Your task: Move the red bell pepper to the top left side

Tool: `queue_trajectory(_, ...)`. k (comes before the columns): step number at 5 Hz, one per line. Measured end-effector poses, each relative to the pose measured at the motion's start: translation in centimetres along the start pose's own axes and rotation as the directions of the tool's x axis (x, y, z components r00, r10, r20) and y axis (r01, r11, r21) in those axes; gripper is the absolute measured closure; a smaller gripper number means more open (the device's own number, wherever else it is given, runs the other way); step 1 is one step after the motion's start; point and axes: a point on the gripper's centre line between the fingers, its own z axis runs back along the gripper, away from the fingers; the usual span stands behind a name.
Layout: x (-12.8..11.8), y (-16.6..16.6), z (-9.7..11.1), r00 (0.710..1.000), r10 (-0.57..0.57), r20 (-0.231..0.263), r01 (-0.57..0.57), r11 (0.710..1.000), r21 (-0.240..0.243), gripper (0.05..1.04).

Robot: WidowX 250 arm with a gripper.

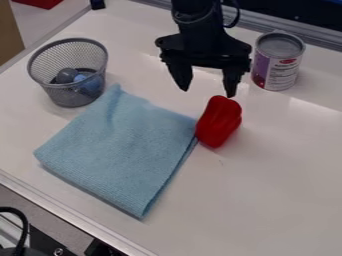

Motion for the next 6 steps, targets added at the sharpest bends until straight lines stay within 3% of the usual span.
queue_trajectory(1, 0.1, -0.4, -0.2, 0.999, -0.031, 0.012, 0.031, 1.0, 0.004, 0.085)
queue_trajectory(2, -0.5, -0.3, -1.5, 0.997, -0.053, -0.059, 0.053, 0.999, -0.004, 0.085)
queue_trajectory(5, -0.4, -0.3, -2.6, 0.998, -0.026, -0.059, 0.028, 0.999, 0.03, 0.085)
queue_trajectory(6, -0.6, -0.4, -4.0, 0.997, -0.028, -0.069, 0.033, 0.997, 0.068, 0.085)
